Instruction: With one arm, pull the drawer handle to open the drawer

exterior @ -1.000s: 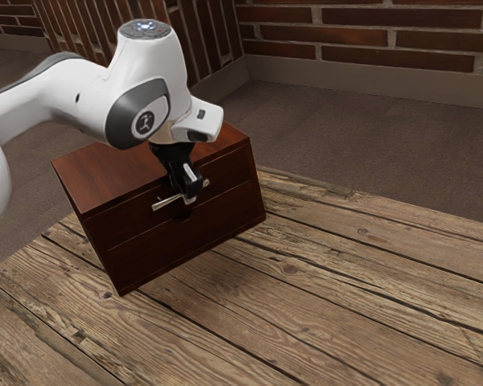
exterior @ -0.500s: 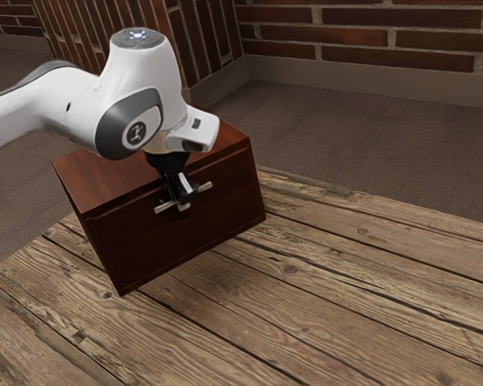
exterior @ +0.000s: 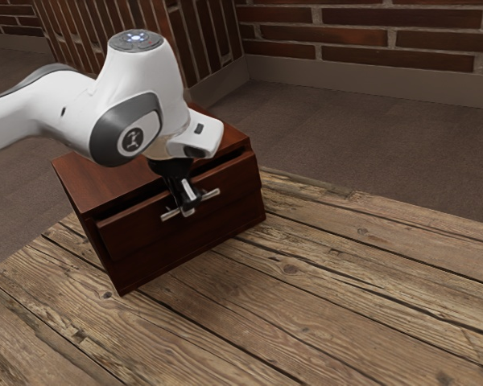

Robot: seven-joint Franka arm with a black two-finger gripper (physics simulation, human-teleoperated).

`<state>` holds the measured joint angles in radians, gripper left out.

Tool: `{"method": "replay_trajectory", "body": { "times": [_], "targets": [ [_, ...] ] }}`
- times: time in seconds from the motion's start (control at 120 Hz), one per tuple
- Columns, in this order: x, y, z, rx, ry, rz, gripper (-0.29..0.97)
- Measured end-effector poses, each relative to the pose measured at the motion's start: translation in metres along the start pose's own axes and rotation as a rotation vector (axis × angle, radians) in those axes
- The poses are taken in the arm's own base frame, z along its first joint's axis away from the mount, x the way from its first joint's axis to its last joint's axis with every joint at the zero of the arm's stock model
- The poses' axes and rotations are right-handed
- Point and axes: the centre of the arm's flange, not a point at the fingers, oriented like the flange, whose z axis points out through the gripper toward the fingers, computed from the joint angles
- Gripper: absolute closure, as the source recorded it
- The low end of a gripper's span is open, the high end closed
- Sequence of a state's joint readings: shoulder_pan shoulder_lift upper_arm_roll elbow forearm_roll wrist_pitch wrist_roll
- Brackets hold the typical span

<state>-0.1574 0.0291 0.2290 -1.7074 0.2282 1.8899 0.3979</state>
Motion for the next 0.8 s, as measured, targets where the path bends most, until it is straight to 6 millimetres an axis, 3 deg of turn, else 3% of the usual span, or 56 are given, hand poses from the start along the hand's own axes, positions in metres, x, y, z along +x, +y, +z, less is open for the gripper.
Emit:
{"method": "replay_trajectory", "body": {
  "times": [0.392, 0.8],
  "targets": [
    [0.003, 0.026, -0.002, -0.014, 0.003, 0.031, 0.64],
    [-0.006, 0.031, -0.004, -0.026, 0.003, 0.017, 0.61]
  ]
}}
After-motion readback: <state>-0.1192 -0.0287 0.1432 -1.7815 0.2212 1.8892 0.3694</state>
